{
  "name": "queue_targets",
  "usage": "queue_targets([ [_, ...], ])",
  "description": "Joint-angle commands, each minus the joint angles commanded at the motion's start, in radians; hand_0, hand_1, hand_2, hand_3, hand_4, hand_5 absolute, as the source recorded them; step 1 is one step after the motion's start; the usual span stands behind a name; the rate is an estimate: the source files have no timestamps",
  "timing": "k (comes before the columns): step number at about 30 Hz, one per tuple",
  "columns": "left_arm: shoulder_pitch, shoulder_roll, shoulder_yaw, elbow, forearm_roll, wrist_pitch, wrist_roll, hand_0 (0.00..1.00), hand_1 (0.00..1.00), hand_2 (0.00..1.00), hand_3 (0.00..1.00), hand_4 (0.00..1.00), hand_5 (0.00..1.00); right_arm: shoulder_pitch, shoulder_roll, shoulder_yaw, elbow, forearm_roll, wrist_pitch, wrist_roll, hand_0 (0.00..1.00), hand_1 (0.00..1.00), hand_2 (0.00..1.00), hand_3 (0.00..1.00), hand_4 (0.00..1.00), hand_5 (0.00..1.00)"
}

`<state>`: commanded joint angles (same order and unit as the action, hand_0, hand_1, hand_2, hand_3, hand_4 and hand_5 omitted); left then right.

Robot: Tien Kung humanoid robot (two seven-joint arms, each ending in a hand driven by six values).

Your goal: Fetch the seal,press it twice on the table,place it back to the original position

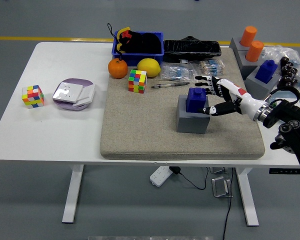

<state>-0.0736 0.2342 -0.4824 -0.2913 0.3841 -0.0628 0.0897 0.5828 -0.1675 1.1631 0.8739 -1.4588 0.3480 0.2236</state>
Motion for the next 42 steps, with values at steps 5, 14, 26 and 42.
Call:
queue_targets([
  [5, -0.003, 0.001, 0.003, 0.000, 0.000, -0.002, 0.000, 0.811, 0.820, 0.796, 0.853, 0.817, 0.430, 0.011, 0.007, -0.019, -0.014, 0.002, -0.024, 0.022, 0.791, 0.764, 0.809, 0.865, 0.808, 0.002],
  [14, -0.004, 0.000, 0.006, -0.001, 0.000, -0.004, -0.001, 0.811, 0.822, 0.797, 0.854, 0.819, 0.429, 0.019, 0.015, -0.048, -0.025, 0.003, -0.039, 0.042, 0.768, 0.739, 0.772, 0.841, 0.750, 0.002],
  [26, -0.004, -0.002, 0.008, 0.000, -0.002, -0.007, -0.001, 0.813, 0.822, 0.798, 0.855, 0.819, 0.426, 0.017, 0.019, -0.082, -0.038, 0.019, -0.061, 0.064, 0.759, 0.715, 0.759, 0.833, 0.750, 0.002],
  [42, -0.004, -0.004, 0.011, 0.000, -0.003, -0.010, -0.002, 0.815, 0.822, 0.798, 0.856, 0.821, 0.423, 0.016, 0.020, -0.108, -0.059, 0.021, -0.109, 0.093, 0.624, 0.516, 0.548, 0.706, 0.632, 0.002],
])
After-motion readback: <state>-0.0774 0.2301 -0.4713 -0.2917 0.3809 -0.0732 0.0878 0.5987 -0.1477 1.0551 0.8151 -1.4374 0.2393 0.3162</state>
